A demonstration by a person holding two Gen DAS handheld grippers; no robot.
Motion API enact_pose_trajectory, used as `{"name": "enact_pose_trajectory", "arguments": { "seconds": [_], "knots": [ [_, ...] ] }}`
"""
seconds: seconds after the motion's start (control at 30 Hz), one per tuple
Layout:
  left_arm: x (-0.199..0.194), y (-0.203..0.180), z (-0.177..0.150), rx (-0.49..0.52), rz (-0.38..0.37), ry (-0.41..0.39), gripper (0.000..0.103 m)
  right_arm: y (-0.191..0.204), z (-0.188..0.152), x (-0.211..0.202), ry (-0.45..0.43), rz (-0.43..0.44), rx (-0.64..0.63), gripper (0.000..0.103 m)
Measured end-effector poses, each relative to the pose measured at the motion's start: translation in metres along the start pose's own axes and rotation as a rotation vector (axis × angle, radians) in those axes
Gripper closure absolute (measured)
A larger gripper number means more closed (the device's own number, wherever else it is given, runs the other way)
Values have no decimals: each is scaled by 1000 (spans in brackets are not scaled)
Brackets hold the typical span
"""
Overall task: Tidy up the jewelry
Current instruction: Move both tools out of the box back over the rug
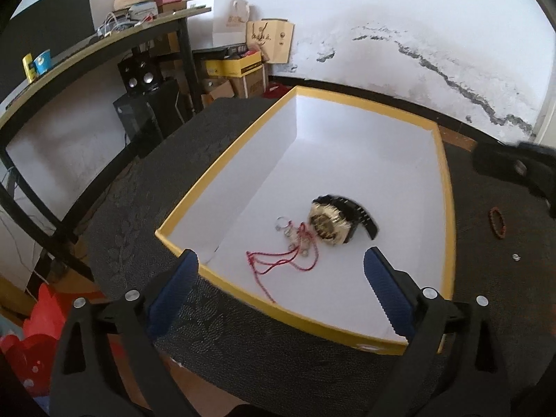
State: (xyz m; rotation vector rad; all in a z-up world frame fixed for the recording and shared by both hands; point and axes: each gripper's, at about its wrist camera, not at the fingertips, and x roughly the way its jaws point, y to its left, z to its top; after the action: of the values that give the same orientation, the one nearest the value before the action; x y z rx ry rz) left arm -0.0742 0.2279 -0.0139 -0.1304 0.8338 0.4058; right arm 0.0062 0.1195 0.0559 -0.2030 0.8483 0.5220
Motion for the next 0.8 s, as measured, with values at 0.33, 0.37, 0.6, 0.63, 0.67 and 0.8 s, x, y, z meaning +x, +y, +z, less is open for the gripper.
{"name": "enact_pose_trajectory", "arguments": {
  "seconds": [0.33, 0.37, 0.6, 0.63, 0.67, 0.8],
  "knots": [
    [-26, -88, -1, 131, -171, 2, 6, -113, -73, -73, -61, -199, 175, 7],
    [-26, -102, -2, 152, -187, 5, 6, -127, -83, -77, -62, -224, 195, 7],
    [-22, -188, -5, 268, -278, 0, 6, -201, -146, -92, -20, -332, 312, 7],
    [-20, -197, -5, 281, -289, 3, 6, -207, -153, -93, -14, -345, 315, 7],
    [-17, -210, -6, 295, -309, 8, 6, -212, -157, -93, -7, -355, 317, 7],
    [-5, -245, -11, 326, -324, 18, 6, -231, -177, -95, 11, -370, 338, 7]
  ]
}}
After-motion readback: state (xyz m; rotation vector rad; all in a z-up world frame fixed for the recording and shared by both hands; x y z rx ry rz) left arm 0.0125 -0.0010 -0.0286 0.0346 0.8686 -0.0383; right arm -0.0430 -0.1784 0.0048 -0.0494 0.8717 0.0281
